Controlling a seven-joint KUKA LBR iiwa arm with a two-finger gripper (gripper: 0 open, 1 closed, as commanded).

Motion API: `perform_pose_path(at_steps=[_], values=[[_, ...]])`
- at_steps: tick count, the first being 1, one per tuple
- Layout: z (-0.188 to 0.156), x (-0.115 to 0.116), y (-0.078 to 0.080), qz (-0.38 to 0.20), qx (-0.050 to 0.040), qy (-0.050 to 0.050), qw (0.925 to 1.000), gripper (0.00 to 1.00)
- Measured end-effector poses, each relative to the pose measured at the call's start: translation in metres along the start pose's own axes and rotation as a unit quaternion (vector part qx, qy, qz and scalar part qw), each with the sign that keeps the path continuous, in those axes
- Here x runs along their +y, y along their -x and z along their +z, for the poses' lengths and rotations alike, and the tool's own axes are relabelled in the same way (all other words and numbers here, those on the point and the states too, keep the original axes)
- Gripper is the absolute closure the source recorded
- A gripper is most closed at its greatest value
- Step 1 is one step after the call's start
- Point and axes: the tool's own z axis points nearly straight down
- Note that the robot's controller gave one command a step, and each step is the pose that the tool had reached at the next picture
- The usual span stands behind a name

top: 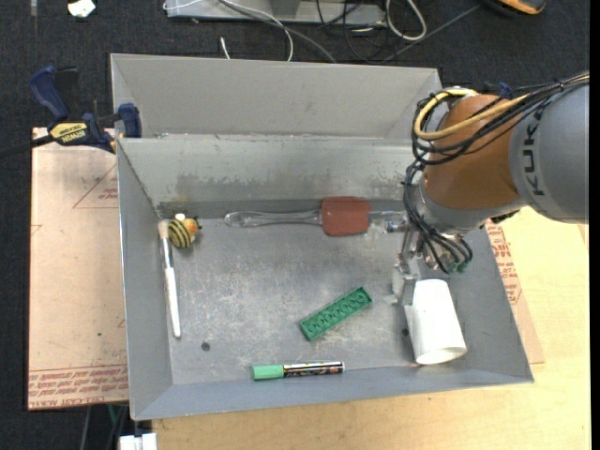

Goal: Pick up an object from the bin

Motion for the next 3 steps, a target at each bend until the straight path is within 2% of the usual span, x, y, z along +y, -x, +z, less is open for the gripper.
perform_pose_path(at_steps=[1, 2, 3], values=[[0.002, 0.052, -0.032, -0.017, -0.0039, -0.001, 0.9998, 0.0], [0.017, 0.07, -0.028, -0.087, -0.0009, 0.0, 0.9962, 0.0], [0.064, 0.072, -0.024, -0.041, -0.0036, -0.001, 0.9992, 0.0]])
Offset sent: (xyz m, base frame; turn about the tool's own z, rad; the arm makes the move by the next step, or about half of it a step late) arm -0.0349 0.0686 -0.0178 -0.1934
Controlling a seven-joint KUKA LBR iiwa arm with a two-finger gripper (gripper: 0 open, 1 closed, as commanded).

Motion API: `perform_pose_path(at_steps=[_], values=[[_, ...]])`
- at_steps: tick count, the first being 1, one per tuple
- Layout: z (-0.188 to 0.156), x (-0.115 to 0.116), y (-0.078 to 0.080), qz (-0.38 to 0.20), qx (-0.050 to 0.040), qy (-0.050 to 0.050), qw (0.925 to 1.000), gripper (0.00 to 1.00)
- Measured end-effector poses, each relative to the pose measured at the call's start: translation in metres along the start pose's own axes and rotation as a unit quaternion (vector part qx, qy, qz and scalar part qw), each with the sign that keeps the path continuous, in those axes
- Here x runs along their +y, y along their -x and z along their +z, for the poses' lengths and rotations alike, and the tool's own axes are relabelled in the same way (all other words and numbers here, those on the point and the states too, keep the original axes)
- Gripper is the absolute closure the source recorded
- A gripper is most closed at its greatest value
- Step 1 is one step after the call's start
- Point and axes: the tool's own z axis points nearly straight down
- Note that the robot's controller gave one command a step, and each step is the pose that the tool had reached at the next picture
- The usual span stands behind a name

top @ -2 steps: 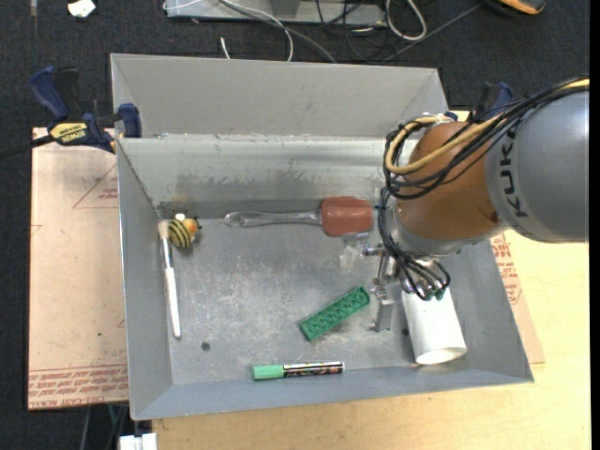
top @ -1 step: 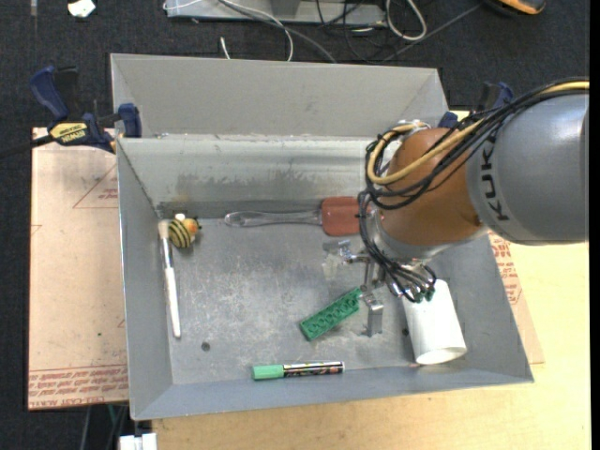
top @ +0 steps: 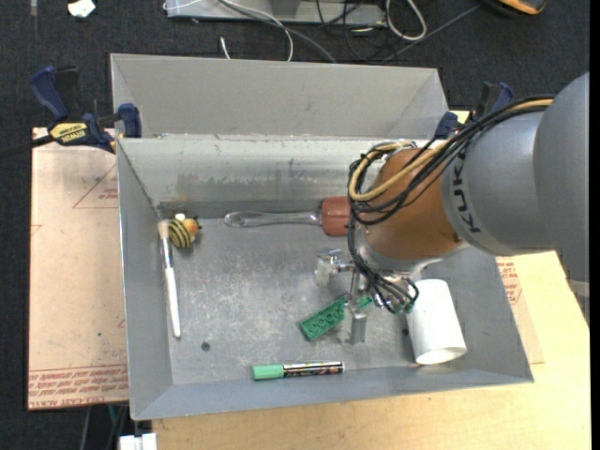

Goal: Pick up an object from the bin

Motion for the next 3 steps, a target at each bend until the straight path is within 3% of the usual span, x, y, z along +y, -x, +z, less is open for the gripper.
perform_pose_path(at_steps=[1, 3], values=[[-0.003, 0.01, -0.003, -0.116, -0.0035, 0.0, 0.9933, 1.0], [-0.019, 0.011, -0.003, -0.116, -0.0035, 0.0, 0.9932, 1.0]])
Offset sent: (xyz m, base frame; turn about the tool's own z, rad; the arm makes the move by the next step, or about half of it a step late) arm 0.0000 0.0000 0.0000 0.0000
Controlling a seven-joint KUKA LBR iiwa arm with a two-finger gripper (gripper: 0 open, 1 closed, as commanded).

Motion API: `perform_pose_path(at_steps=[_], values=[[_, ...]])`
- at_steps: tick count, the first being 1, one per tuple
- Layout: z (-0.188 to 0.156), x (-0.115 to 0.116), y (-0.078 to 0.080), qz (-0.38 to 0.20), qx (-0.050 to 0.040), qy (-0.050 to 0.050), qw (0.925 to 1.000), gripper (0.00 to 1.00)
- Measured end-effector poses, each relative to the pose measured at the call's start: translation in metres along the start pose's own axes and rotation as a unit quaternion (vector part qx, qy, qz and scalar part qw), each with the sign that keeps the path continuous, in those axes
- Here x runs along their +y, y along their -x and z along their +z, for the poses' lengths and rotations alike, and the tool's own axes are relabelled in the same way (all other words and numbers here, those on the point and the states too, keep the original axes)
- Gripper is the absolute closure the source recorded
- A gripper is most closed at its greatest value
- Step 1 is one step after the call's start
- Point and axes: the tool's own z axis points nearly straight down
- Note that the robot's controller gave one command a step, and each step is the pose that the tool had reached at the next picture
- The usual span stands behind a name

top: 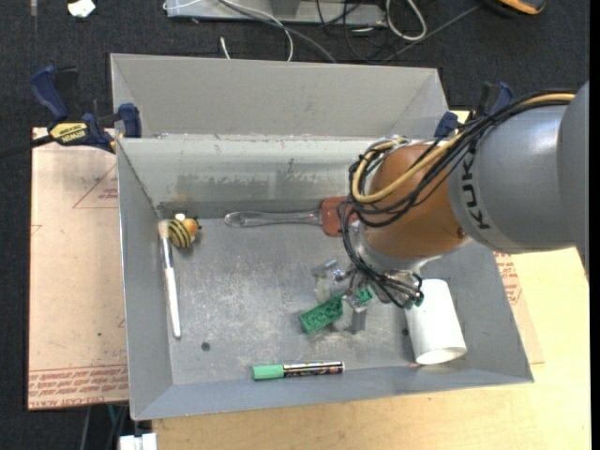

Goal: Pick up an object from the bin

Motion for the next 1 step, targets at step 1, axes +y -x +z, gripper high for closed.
perform_pose_path(at_steps=[1], values=[[-0.0275, 0.0006, 0.0005, 0.0, 0.0003, 0.001, 1.0, 1.0]])
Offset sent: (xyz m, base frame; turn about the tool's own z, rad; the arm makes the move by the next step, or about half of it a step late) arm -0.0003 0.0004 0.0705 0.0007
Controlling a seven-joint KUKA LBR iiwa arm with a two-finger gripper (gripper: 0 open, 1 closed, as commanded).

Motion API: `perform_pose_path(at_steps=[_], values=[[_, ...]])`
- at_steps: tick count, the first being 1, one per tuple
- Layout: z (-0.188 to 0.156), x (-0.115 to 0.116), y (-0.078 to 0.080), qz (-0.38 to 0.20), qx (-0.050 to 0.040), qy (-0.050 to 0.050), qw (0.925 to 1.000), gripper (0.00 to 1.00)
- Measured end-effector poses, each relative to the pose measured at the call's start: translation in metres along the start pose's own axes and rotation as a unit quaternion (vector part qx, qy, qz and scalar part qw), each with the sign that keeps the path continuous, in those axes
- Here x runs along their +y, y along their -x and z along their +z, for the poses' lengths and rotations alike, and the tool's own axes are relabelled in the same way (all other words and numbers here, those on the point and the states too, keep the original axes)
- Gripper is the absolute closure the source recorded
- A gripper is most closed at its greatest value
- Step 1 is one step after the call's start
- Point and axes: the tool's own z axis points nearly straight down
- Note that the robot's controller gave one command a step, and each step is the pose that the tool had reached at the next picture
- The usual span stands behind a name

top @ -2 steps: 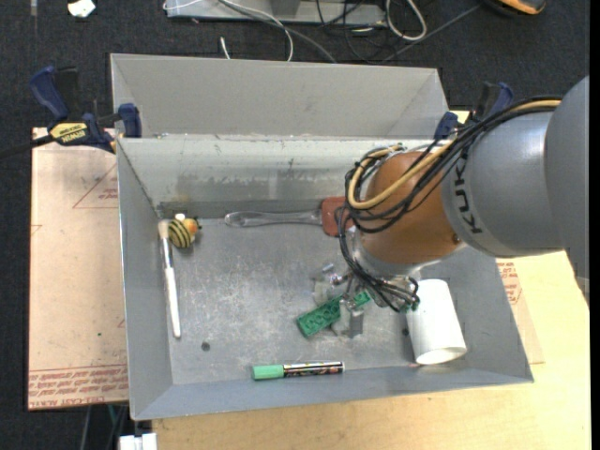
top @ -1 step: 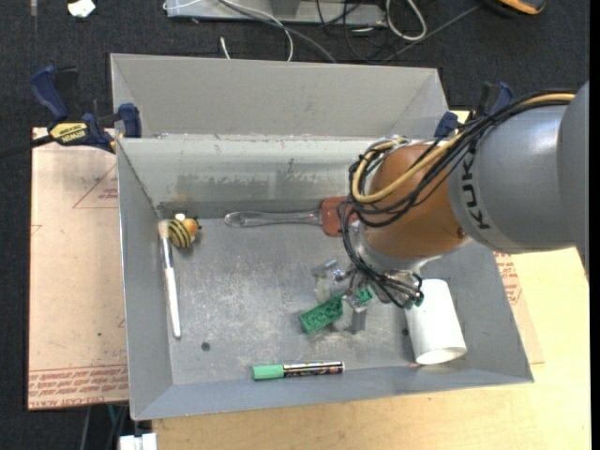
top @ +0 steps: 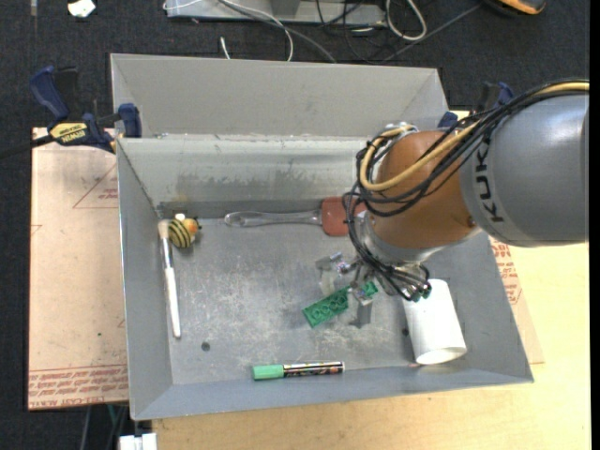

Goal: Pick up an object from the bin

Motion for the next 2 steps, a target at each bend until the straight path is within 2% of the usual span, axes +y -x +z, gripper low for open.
perform_pose_path(at_steps=[1, 2], values=[[-0.039, 0.0, 0.001, 0.001, 0.0002, 0.001, 1.0, 1.0], [-0.092, 0.001, 0.002, 0.001, 0.0008, 0.001, 1.0, 1.0]])
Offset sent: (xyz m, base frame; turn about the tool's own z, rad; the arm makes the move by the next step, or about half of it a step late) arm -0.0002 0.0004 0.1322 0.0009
